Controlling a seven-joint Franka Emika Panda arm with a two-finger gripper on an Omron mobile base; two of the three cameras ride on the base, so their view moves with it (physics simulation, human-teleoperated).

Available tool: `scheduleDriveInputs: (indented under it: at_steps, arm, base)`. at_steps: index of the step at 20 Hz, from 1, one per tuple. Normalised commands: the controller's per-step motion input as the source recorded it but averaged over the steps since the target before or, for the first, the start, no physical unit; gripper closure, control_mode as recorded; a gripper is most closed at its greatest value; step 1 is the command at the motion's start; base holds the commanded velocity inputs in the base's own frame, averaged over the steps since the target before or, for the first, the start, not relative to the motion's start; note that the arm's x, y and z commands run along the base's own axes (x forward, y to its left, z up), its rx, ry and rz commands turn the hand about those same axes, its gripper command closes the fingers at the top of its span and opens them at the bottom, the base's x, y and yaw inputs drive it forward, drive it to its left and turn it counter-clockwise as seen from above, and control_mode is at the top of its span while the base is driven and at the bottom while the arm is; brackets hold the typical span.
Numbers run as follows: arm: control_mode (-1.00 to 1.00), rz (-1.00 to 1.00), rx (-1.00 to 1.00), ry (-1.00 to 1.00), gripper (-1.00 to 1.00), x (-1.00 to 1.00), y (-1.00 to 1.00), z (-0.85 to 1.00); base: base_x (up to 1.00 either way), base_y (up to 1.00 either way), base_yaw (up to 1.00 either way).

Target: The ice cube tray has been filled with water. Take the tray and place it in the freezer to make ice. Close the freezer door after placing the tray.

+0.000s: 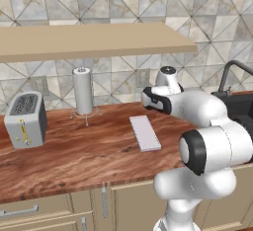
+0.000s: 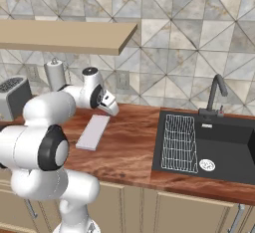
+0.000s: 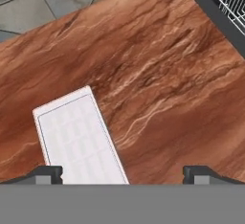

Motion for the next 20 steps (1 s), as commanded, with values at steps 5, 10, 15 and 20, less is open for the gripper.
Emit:
scheduleDriveInputs:
  at_steps: [5, 10, 15, 20]
  arm:
    - [-1.00, 0.00, 0.03, 0.00, -1.00, 0.42, 0.00, -0.32]
    - [-1.00, 0.00, 0.00, 0.01, -1.00, 0.45, 0.00, -0.27]
    - [-1.00, 0.00, 0.00, 0.04, -1.00, 0.42, 0.00, -0.27]
    - [-1.00, 0.00, 0.00, 0.04, -1.00, 0.33, 0.00, -0.33]
  base:
    - [0.00, 0.00, 0.00]
    - [0.00, 0.00, 0.00]
    - [0.00, 0.00, 0.00]
    - [0.00, 0.00, 0.00]
